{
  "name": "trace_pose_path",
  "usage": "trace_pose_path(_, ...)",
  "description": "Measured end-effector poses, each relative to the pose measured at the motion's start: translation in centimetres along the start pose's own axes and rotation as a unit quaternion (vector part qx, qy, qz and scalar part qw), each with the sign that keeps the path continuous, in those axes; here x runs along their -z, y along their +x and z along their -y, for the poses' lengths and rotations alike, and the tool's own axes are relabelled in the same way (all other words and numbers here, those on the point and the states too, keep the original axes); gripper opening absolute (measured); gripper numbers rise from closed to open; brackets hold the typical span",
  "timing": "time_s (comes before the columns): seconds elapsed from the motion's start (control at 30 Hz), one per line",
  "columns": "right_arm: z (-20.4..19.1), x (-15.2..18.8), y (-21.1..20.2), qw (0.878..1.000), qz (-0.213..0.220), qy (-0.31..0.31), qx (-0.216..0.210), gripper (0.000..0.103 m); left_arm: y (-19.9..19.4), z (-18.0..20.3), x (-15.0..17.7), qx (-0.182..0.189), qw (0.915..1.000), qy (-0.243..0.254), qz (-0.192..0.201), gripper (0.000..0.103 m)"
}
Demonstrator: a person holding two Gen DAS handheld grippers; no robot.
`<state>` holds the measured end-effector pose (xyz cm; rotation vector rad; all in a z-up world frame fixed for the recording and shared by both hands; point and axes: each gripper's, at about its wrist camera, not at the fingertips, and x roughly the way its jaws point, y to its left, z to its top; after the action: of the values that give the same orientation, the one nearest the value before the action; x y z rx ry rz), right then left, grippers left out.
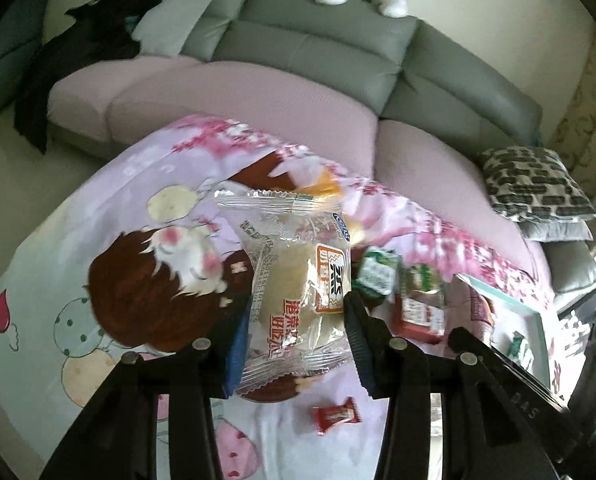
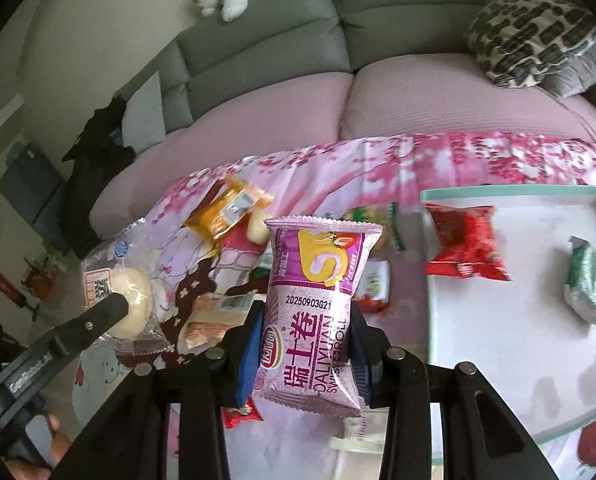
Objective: Organize snacks
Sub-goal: 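Grasp the clear-bagged bread bun with the left gripper while the right grasps the pink Swiss roll bag, then carry the bun and Swiss roll into the tray and open both grippers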
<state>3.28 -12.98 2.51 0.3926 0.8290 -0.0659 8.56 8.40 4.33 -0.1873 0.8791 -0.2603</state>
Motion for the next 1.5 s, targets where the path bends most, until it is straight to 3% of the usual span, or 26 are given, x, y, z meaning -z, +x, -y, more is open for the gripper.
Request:
trace_pose_path(0.4, 7.8, -0.7, -4.0, 0.992, 0.023, 0.078, 0.094, 0.041, 0.0, 9.6, 2.0, 0.073, 0.9924, 0.097, -0.018, 0.047)
trace_pose_path(0.93, 20.3, 1.0, -10.1, 0.953, 0.049, 0.211, 0.213, 0.041, 1.3, 20.3, 5.2, 0.138, 0.9668, 0.211, -0.040, 0.047)
trace_pose_path(1.27, 24.7, 2.7, -10.6, 0.938, 0.031, 0.254, 0.232, 0.042, 5.1, 25.1, 8.4, 0.156, 0.9490, 0.260, -0.085, 0.047)
trace_pose_path(1.5, 25.1, 2.8, -9.8, 0.940, 0.023, 0.254, 0.224, 0.043, 6.1, 25.8, 9.1, 0.156, 0.9465, 0.266, -0.095, 0.048)
